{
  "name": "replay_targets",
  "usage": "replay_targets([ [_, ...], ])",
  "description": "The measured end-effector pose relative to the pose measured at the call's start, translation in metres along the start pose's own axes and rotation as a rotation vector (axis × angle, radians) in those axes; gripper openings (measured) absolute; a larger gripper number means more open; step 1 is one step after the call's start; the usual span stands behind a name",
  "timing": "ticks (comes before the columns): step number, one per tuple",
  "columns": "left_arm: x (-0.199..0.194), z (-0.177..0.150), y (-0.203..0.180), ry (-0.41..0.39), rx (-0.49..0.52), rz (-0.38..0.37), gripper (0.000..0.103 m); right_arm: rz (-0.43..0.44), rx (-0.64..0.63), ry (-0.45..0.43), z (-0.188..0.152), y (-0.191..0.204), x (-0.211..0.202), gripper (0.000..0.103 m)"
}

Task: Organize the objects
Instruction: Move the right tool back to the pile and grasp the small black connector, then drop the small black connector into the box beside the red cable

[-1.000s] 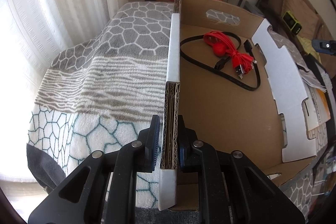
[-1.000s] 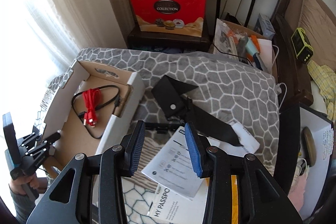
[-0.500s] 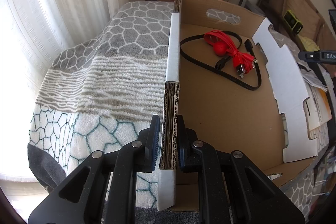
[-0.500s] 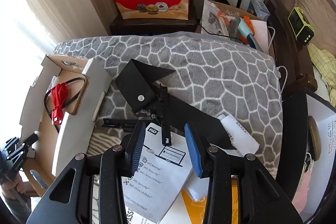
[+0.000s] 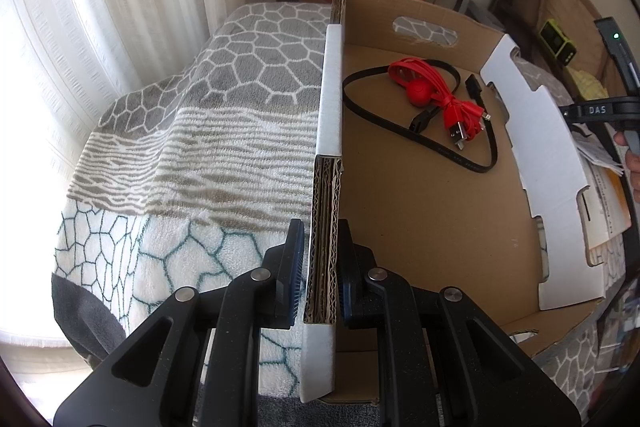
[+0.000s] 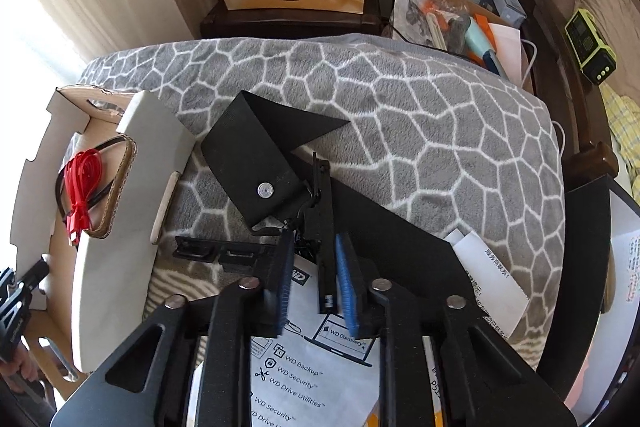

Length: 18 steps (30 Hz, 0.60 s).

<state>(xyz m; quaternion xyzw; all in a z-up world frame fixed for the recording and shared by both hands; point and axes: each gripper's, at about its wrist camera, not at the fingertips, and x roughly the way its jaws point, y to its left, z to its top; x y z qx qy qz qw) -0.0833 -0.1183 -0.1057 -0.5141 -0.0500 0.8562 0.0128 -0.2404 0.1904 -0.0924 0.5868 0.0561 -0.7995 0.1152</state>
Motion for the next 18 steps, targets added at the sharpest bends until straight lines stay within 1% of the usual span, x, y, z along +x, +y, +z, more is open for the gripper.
replay_targets([
  [1, 0.0, 0.0, 0.0, 0.0, 0.0, 0.0, 0.014, 0.001, 0.004, 0.0, 0.0, -0.001, 0.0, 0.017],
  [5, 0.0, 0.0, 0.0, 0.0, 0.0, 0.0, 0.014, 0.004, 0.023, -0.01, 0.0, -0.002, -0.001, 0.008],
  [6, 0.0, 0.0, 0.0, 0.0, 0.0, 0.0, 0.014, 0.005, 0.026, -0.017, 0.0, -0.003, -0.002, 0.007],
  [8, 0.0, 0.0, 0.001, 0.0, 0.0, -0.001, 0.014, 0.0, 0.032, -0.037, -0.001, -0.004, -0.007, 0.007],
  [13, 0.0, 0.0, 0.0, 0.001, 0.001, 0.0, 0.013, 0.03, 0.05, -0.071, -0.001, -0.007, -0.023, 0.007],
  [18, 0.0, 0.0, -0.001, 0.001, 0.0, 0.0, 0.013, 0.088, 0.052, -0.122, -0.001, -0.001, -0.05, 0.007],
])
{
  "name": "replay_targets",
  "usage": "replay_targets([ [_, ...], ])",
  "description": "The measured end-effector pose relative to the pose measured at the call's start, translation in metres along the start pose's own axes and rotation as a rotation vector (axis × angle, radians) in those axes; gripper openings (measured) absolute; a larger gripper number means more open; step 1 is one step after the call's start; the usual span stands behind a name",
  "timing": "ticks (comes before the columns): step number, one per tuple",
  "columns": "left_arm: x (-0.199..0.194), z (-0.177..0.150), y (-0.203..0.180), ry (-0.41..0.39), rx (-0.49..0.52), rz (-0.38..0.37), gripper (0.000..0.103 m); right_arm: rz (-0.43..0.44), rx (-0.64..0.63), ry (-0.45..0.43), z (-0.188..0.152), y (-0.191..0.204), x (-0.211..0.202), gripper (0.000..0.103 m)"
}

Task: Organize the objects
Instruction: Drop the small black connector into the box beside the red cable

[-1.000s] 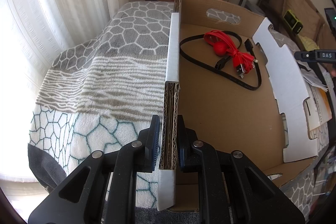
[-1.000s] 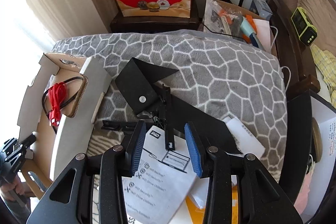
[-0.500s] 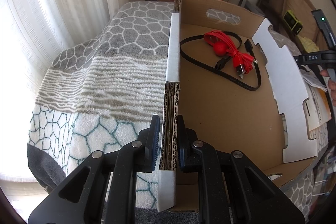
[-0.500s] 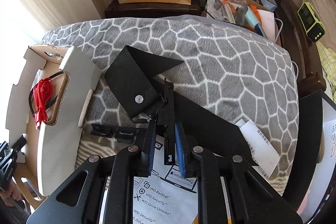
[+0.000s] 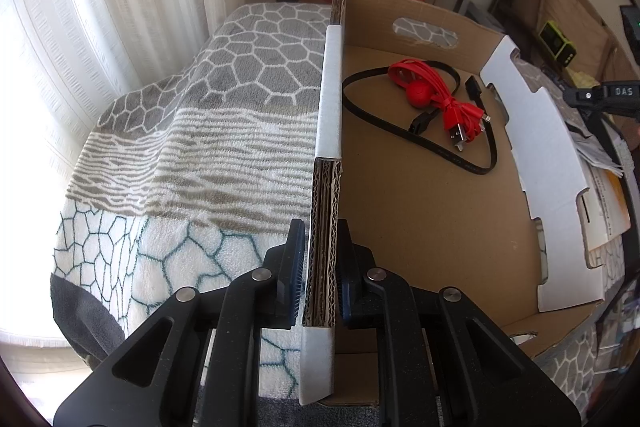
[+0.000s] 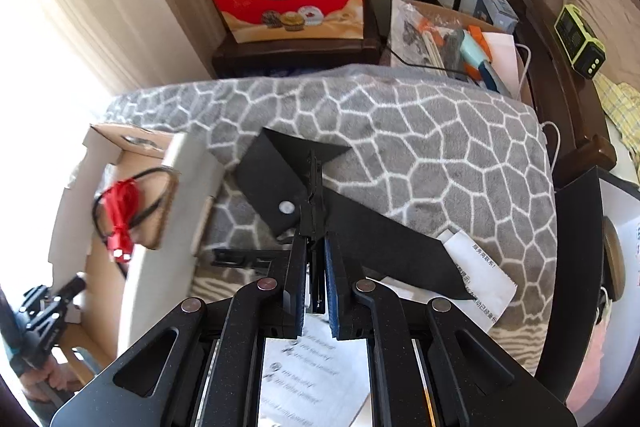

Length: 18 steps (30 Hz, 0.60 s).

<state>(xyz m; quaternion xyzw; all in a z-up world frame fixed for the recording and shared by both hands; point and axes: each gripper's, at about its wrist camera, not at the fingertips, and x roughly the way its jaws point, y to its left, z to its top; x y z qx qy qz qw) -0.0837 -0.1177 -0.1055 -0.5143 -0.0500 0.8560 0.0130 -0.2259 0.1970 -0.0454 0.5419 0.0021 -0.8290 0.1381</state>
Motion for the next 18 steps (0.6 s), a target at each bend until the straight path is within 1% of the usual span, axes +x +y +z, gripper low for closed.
replay_targets([
  [4, 0.0, 0.0, 0.0, 0.0, 0.0, 0.001, 0.013, 0.068, 0.003, -0.026, 0.003, 0.018, -0.018, 0.007],
  [9, 0.0, 0.001, -0.001, 0.002, -0.001, 0.003, 0.013, 0.163, 0.021, -0.016, 0.01, 0.044, -0.023, 0.007],
  [14, 0.0, 0.0, -0.002, 0.005, -0.002, 0.006, 0.013, 0.206, 0.048, 0.011, 0.011, 0.067, -0.013, 0.007],
  [18, -0.001, 0.0, -0.004, 0.006, 0.004, 0.007, 0.013, 0.215, 0.074, 0.028, 0.009, 0.079, -0.003, 0.007],
])
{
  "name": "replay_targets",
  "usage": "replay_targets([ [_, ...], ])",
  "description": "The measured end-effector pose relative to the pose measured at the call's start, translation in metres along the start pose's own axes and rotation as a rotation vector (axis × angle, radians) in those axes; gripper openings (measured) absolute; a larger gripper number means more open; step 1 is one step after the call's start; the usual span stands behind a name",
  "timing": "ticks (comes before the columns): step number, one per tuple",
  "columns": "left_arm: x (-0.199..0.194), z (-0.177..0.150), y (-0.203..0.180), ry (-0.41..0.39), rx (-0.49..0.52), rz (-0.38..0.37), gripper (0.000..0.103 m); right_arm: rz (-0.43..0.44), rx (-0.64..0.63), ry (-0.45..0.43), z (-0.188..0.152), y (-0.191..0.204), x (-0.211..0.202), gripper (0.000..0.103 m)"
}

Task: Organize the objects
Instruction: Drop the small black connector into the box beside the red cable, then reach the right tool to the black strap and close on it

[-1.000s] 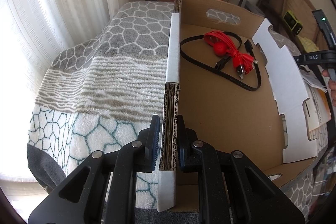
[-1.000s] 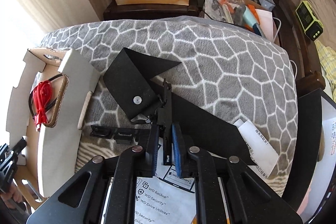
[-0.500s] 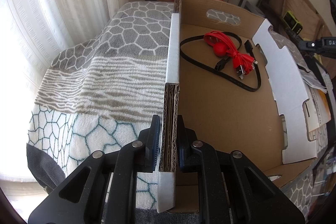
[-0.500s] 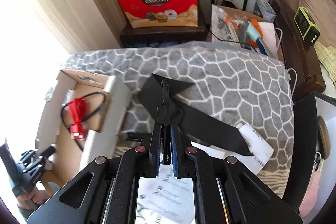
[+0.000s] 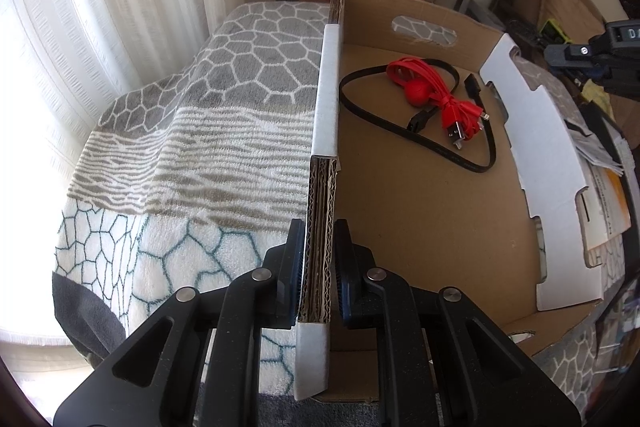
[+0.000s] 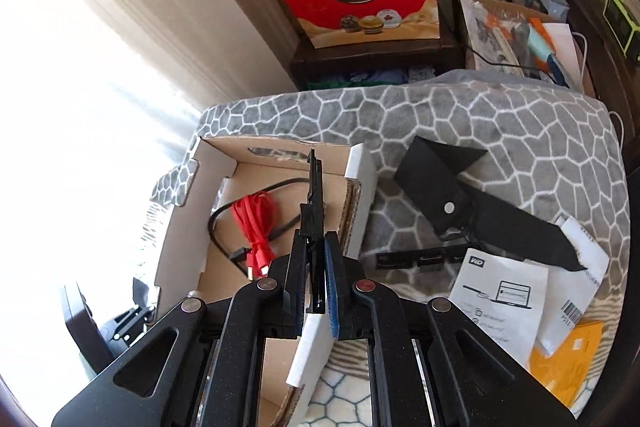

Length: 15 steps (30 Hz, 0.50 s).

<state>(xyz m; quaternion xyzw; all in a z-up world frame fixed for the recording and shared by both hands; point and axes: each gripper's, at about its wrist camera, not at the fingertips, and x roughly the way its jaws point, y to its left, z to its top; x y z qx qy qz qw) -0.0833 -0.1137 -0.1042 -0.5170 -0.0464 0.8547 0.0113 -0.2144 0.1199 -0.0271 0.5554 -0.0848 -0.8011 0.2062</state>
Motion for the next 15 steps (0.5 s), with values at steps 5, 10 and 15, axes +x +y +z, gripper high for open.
replay_targets([
  [5, 0.001, 0.0, 0.0, 0.002, -0.002, 0.002, 0.013, -0.015, 0.031, 0.013, -0.004, 0.005, 0.01, 0.007],
  [10, 0.0, 0.0, 0.0, 0.001, -0.002, 0.002, 0.013, -0.019, 0.03, 0.042, -0.007, 0.005, 0.018, 0.011],
  [15, 0.001, 0.0, 0.0, 0.001, -0.001, 0.002, 0.013, -0.027, 0.004, 0.031, -0.008, 0.006, 0.015, 0.011],
])
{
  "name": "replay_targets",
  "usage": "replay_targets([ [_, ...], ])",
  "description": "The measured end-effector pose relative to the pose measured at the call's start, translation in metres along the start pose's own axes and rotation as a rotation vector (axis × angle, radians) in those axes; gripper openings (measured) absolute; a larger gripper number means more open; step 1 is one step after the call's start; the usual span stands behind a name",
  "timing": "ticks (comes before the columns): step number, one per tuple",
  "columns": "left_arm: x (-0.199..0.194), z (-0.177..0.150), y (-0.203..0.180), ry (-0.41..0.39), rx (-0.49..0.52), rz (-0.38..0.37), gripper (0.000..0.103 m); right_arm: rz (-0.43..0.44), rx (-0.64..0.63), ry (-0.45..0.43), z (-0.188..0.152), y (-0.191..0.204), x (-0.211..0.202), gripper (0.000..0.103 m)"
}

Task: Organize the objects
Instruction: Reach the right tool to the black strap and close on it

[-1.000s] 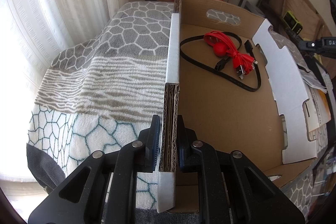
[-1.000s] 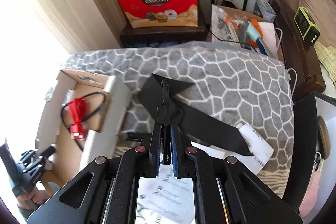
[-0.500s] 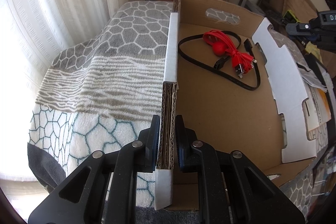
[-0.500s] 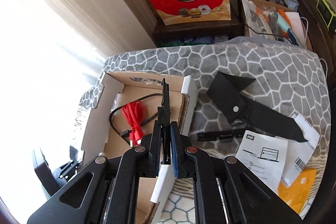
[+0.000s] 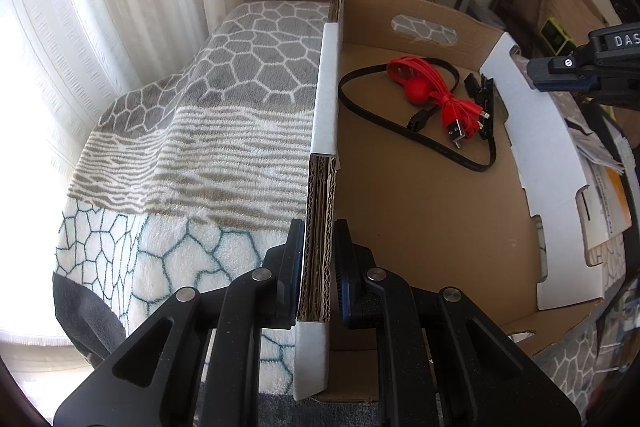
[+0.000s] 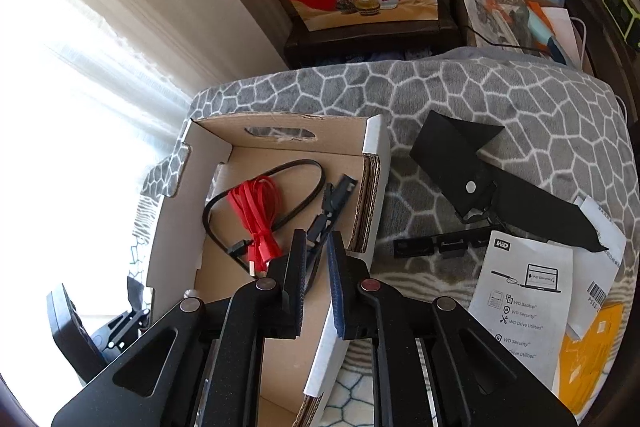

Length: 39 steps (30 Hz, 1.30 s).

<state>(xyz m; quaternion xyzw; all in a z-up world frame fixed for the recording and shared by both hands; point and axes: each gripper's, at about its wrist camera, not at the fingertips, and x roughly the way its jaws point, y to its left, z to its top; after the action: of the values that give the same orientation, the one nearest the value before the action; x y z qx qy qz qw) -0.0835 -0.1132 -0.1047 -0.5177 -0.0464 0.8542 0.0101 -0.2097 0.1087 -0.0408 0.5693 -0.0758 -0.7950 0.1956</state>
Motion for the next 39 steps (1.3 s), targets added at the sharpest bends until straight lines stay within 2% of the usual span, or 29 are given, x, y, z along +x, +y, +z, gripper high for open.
replay_targets([
  [2, 0.0, 0.0, 0.0, 0.0, 0.0, 0.0, 0.013, -0.009, -0.019, -0.011, 0.0, 0.001, -0.004, 0.011],
  [7, 0.0, 0.0, 0.0, 0.0, 0.0, 0.001, 0.013, -0.1, -0.074, -0.052, 0.004, -0.002, -0.02, 0.016],
  [14, 0.0, 0.0, 0.0, 0.0, 0.001, 0.0, 0.013, -0.156, -0.067, -0.055, 0.006, -0.03, -0.028, 0.022],
  [25, -0.001, 0.0, -0.001, -0.002, 0.005, 0.003, 0.013, -0.22, -0.032, 0.033, 0.001, -0.077, -0.001, 0.027],
  [39, -0.001, 0.0, -0.001, -0.002, 0.006, 0.001, 0.013, -0.258, -0.125, 0.087, -0.005, -0.062, 0.023, 0.031],
])
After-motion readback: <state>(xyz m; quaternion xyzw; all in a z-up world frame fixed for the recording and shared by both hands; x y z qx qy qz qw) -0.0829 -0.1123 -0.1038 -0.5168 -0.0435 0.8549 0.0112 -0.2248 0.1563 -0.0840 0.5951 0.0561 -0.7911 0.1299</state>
